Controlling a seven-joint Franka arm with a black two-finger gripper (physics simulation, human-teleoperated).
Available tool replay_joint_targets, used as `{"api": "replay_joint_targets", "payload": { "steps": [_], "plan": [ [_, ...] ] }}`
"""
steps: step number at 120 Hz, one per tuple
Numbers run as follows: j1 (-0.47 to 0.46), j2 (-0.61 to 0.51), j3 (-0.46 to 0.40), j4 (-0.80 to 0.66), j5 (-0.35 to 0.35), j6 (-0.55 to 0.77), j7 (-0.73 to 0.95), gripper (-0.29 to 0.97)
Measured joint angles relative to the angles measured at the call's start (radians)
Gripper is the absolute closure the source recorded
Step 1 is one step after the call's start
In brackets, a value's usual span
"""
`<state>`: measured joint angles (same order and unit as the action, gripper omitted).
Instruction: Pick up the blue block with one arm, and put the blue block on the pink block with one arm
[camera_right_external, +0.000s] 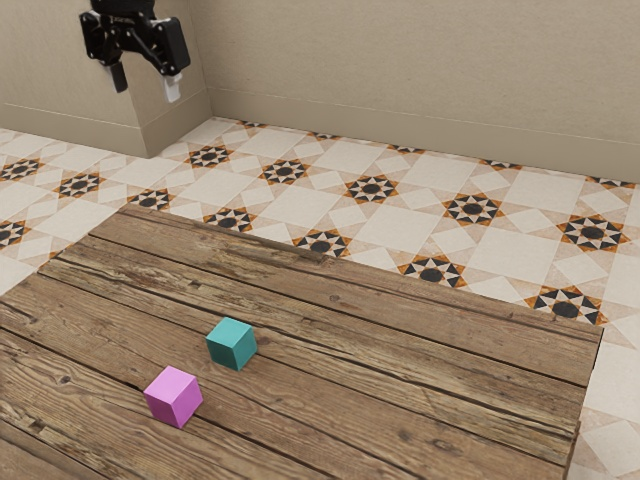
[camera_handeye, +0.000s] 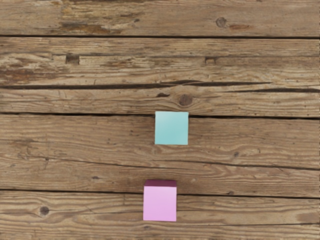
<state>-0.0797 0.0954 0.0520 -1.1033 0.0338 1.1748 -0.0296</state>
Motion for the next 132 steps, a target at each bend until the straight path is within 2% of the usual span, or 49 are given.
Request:
{"api": "replay_joint_targets", "payload": {
  "steps": [9,20,30,38,51,79,104,132],
  "plan": [
    [0.007,-0.087,-0.007,-0.200,-0.001,0.050,0.000,0.00],
    [0.034,-0.245,-0.030,-0.562,0.001,0.164,-0.001,0.00],
    [0.113,-0.329,-0.105,-0.832,0.000,0.293,-0.001,0.00],
    [0.180,-0.350,-0.159,-0.962,-0.001,0.402,-0.001,0.00],
    [0.206,-0.377,-0.200,-1.124,-0.004,0.580,-0.001,0.00],
    [0.219,-0.401,-0.235,-1.255,-0.041,0.808,0.000,0.00],
    [0.228,-0.403,-0.262,-1.309,-0.070,0.912,0.000,0.00],
    [0.227,-0.382,-0.289,-1.324,-0.102,0.966,-0.001,0.00]
  ]
}}
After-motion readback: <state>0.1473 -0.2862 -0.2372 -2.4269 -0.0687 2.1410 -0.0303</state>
